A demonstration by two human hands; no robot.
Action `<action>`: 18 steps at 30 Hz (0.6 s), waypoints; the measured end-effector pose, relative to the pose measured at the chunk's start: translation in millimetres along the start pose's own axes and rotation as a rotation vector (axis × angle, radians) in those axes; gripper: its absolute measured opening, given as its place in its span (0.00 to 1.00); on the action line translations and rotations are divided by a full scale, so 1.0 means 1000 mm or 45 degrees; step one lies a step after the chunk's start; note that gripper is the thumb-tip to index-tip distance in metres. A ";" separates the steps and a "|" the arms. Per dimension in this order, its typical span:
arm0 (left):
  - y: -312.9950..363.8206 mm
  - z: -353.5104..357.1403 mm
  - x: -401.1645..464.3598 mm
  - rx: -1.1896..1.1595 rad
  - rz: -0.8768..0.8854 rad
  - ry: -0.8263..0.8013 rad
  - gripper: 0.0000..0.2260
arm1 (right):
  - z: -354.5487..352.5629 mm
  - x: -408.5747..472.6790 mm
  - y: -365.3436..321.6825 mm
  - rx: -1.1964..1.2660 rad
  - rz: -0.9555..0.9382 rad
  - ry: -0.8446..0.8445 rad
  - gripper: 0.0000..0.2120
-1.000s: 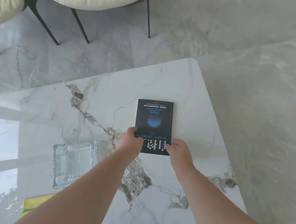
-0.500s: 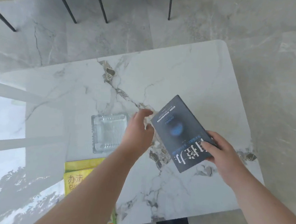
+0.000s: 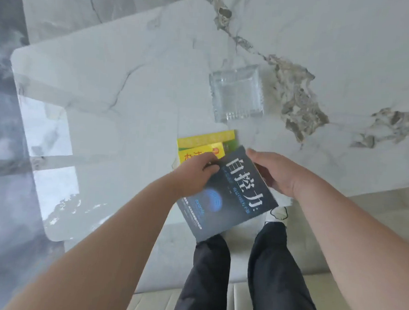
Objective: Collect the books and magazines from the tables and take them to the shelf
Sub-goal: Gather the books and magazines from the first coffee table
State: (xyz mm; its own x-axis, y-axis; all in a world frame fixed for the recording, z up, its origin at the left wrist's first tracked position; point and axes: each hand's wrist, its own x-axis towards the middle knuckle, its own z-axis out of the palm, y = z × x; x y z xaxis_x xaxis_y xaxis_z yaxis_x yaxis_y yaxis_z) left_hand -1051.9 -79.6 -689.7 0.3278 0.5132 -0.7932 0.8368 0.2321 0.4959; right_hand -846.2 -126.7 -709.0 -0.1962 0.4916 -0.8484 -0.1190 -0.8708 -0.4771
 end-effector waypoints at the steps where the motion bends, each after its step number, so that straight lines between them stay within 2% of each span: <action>1: -0.024 0.006 -0.004 -0.099 -0.065 0.081 0.08 | 0.004 0.007 0.013 0.164 0.074 -0.048 0.18; 3: -0.062 0.023 -0.010 -0.367 -0.224 0.251 0.09 | 0.010 0.020 0.040 0.383 0.189 -0.152 0.23; 5: -0.084 0.041 -0.007 -0.566 -0.347 0.418 0.10 | 0.023 0.029 0.067 0.380 0.246 -0.192 0.16; 7: -0.096 0.058 0.001 -0.669 -0.423 0.565 0.10 | 0.045 0.041 0.091 0.053 0.211 -0.024 0.12; 10: -0.102 0.071 0.016 -0.777 -0.473 0.643 0.11 | 0.073 0.059 0.103 -0.437 -0.022 0.455 0.11; 13: -0.110 0.069 0.029 -0.739 -0.455 0.625 0.12 | 0.084 0.072 0.094 -0.593 -0.131 0.667 0.09; 18: -0.118 0.054 0.040 -0.467 -0.467 0.573 0.12 | 0.084 0.084 0.081 -0.804 -0.122 0.813 0.08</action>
State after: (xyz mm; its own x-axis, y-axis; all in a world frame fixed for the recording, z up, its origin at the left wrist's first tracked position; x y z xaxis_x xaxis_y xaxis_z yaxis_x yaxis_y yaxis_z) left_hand -1113.7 -130.9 -798.7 -0.2289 0.6229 -0.7481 0.6301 0.6806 0.3739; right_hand -954.5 -155.8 -799.5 0.3870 0.6288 -0.6744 0.4866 -0.7606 -0.4298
